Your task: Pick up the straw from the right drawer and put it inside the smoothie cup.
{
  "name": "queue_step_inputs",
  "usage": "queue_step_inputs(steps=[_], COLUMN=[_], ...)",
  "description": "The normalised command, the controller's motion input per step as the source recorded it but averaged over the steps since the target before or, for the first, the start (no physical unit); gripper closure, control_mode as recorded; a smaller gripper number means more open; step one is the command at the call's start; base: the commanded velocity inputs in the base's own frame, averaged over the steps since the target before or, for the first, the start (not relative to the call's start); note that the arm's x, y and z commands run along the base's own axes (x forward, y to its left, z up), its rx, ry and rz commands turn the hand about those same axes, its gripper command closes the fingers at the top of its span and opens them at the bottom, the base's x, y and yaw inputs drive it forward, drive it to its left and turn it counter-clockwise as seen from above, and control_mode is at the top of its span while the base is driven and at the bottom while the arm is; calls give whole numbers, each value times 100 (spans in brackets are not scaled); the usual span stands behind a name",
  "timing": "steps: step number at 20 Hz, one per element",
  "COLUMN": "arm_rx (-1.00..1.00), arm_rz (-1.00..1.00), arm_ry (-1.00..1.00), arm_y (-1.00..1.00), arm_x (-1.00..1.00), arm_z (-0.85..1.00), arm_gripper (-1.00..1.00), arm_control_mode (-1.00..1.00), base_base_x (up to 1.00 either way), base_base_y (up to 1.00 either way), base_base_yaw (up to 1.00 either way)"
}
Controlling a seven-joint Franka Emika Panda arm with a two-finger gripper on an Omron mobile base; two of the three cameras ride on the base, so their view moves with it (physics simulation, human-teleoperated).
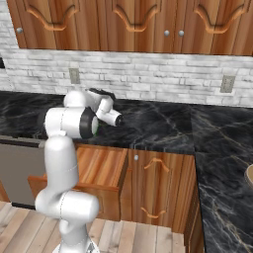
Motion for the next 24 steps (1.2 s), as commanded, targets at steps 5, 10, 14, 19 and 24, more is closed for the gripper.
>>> queue_step_inputs(steps=[5,10,14,19,24], arm_rx=[0,0,0,0,0], arm_rz=[2,1,1,1,3], arm_ry=[-4,0,0,0,-4], arm_y=[2,2,6,5,0], arm_x=[8,3,6,6,14], arm_z=[-11,-6,-6,-7,-16], arm_gripper=[100,100,100,100,100], arm_control_mode=[-100,-100,-100,-100,-100], base_base_x=[0,0,0,0,0], base_base_y=[0,0,0,0,0], base_base_yaw=[0,0,0,0,0])
